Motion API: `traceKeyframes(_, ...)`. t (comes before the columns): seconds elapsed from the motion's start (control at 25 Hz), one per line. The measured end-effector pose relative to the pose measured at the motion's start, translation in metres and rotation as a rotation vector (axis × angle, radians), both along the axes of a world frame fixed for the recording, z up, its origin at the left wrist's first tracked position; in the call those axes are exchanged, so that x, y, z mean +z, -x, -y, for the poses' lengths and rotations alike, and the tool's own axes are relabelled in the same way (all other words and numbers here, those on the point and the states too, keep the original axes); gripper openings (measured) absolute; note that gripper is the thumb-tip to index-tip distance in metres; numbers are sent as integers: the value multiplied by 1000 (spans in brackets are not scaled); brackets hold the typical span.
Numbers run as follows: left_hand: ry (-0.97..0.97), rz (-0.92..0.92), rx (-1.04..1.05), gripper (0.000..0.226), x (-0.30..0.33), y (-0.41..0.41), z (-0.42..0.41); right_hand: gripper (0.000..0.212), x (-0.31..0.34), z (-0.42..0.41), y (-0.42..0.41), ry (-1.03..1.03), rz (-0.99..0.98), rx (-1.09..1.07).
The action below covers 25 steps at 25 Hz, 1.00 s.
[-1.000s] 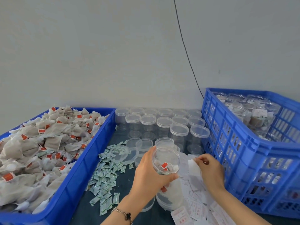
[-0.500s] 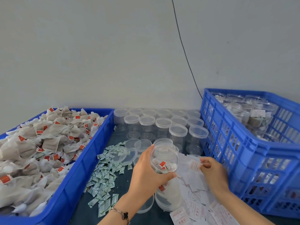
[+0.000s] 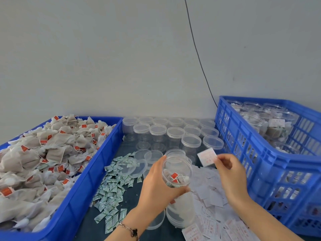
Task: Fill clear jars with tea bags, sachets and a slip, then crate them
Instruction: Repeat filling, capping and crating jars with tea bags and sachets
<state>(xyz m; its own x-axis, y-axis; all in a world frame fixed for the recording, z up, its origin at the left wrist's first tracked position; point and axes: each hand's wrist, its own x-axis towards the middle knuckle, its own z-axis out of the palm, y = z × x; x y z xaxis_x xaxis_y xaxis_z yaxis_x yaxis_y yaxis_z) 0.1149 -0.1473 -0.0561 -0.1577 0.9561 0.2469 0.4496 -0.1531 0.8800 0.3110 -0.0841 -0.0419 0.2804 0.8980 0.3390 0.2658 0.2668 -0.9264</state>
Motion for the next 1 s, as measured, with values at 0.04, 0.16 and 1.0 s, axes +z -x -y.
traceKeyframes(0.04, -8, -8, 6, 115, -1, -1, -1, 12, 14, 8, 6, -16, -60, 80)
traceKeyframes(0.16, -23, -57, 14, 117, 0, -5, -1, 16, 36, 30, 21, -37, 85, 323)
traceKeyframes(1.0, -434, -151, -386, 94, 220, -206, -127, 10, 227, -20, -189, -572, 1169, -61)
